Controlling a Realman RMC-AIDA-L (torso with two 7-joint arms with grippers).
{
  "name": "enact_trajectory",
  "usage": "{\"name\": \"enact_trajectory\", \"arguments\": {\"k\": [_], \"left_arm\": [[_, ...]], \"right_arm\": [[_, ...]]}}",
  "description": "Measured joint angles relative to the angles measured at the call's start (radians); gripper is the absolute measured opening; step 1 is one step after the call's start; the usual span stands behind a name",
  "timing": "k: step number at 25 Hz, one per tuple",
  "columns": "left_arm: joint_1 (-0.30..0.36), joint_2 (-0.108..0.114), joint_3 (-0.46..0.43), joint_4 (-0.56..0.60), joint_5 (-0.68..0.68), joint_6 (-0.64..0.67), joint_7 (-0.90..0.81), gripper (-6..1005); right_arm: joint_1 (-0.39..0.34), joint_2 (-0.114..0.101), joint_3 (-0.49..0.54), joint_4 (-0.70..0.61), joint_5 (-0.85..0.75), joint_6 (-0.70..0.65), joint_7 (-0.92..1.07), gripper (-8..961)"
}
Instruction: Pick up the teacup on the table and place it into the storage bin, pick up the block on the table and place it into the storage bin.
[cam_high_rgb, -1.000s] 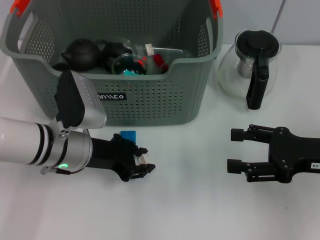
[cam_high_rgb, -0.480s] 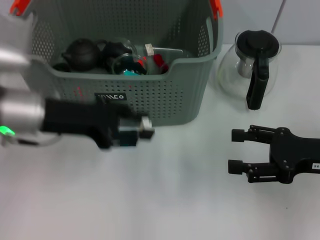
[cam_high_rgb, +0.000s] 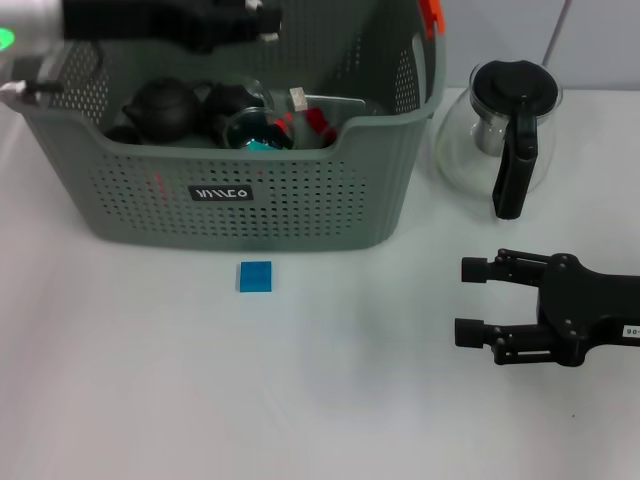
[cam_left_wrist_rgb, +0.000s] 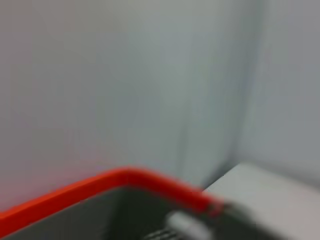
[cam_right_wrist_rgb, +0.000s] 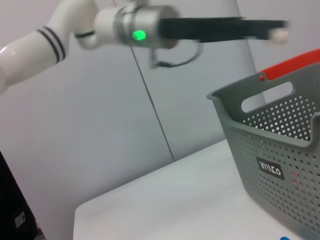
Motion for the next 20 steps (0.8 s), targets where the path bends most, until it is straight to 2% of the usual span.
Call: {"name": "enact_trajectory", "arguments": {"k": [2, 4, 8, 11, 13, 15, 18, 20], "left_arm": [[-0.035, 0.004, 0.070, 0.034, 0.094, -0.128, -0.070, 414], [-0.059, -0.005, 0.120, 0.063, 0.182, -0.231, -0.125, 415], [-0.078, -0.045, 0.190, 0.087, 0.368, -0.395, -0.221, 416], [-0.085, -0.065, 0.212, 0.080, 0.441, -0.411, -0.239, 417], [-0.071, -0.081, 0.213, 0.037, 0.427, -0.393, -0.229, 418], [-0.025, -0.095, 0.206, -0.047, 0.364, -0.363, -0.206, 495], [0.084, -0.100, 0.195, -0.171, 0.162, -0.274, -0.119, 610], [0.153, -0.093, 0.172, -0.209, 0.021, -0.186, -0.043, 779]], "right_arm": [[0.001, 0.002, 0.000, 0.000, 0.000, 0.000, 0.000, 915], [0.001, 0.002, 0.000, 0.000, 0.000, -0.001, 0.000, 915], [0.000, 0.001, 0.000, 0.000, 0.003, -0.001, 0.001, 914], [0.000, 0.000, 0.000, 0.000, 0.003, -0.001, 0.001, 914], [0.001, 0.000, 0.000, 0.000, 0.002, 0.001, 0.001, 914], [0.002, 0.000, 0.000, 0.000, 0.000, 0.002, 0.001, 915], [0.001, 0.000, 0.000, 0.000, 0.001, 0.001, 0.001, 915], [-0.001, 0.000, 0.000, 0.000, 0.003, 0.003, 0.002, 915]]}}
